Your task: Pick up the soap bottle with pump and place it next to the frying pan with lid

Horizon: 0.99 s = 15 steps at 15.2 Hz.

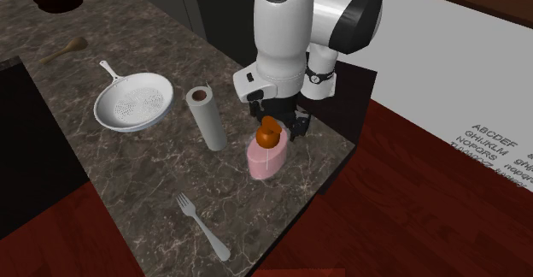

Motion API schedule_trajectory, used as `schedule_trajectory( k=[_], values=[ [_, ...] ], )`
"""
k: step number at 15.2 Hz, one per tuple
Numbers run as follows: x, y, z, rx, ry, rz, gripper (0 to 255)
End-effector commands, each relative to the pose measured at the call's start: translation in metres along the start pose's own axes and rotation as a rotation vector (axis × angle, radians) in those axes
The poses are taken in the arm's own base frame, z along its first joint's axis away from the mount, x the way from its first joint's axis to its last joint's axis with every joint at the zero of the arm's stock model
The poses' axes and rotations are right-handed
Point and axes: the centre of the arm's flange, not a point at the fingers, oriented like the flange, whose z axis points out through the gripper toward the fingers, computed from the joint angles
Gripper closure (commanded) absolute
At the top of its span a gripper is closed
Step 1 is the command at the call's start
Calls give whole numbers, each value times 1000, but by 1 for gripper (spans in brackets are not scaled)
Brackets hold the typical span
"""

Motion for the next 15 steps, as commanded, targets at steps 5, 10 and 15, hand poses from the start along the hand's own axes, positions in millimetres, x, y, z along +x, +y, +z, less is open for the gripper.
schedule_trajectory(
  k=[5, 10, 15],
  values=[
    [0, 0, -5, 0, 1, 0, 255],
    [1, -1, -32, 0, 1, 0, 255],
    [1, -2, -58, 0, 1, 0, 255]
  ],
)
